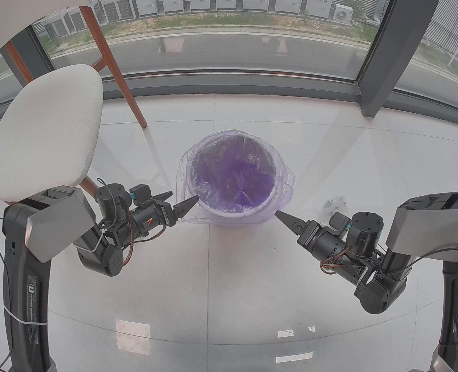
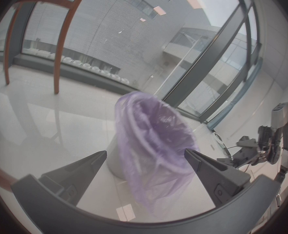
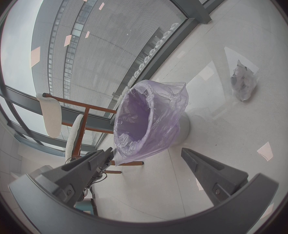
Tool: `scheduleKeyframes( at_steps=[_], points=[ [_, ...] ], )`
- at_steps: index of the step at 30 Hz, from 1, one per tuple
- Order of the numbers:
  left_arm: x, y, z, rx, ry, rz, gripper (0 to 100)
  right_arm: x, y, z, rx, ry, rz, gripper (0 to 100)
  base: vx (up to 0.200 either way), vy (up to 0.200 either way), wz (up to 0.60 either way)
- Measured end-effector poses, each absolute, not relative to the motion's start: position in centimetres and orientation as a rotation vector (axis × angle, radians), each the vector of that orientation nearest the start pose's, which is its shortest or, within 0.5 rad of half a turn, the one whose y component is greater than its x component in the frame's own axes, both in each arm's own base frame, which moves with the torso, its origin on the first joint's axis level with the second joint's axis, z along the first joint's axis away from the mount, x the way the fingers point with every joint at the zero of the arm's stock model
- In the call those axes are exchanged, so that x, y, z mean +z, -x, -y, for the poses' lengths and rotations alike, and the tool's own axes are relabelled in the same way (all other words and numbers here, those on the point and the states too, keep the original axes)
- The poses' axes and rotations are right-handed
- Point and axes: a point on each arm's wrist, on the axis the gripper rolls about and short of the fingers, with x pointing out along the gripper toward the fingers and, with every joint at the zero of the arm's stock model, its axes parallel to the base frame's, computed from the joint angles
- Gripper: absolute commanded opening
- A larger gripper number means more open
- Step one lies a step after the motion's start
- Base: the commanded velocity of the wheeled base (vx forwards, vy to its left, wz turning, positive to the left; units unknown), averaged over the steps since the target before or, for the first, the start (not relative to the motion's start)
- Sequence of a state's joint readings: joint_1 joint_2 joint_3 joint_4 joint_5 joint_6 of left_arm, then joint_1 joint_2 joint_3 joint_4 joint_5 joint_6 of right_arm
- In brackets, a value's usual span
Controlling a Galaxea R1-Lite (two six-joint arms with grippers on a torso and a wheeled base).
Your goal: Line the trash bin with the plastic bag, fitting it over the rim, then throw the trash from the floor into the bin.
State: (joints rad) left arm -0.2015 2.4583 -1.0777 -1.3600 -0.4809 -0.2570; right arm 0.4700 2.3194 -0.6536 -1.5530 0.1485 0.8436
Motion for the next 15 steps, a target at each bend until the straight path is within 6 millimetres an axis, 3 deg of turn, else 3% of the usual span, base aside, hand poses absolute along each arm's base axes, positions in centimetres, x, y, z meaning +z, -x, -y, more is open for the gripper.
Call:
scheduleKeyframes(
  at_steps=[4,12,13,15],
  points=[
    [1.7,-43.4,9.7,-0.604,0.26,-0.179,100,2.5,-32.4,-16.8,0.53,-0.794,-0.369,100,0.0,0.0,0.0],
    [1.5,-43.9,9.0,-0.586,0.259,-0.16,100,2.1,-32.4,-16.9,0.527,-0.784,-0.378,100,0.0,0.0,0.0],
    [1.4,-44.0,9.0,-0.585,0.259,-0.159,0,2.0,-32.4,-16.9,0.526,-0.784,-0.378,100,0.0,0.0,0.0],
    [1.3,-44.0,9.1,-0.585,0.258,-0.156,0,1.9,-32.5,-16.9,0.526,-0.783,-0.381,100,0.0,0.0,0.0]
  ],
)
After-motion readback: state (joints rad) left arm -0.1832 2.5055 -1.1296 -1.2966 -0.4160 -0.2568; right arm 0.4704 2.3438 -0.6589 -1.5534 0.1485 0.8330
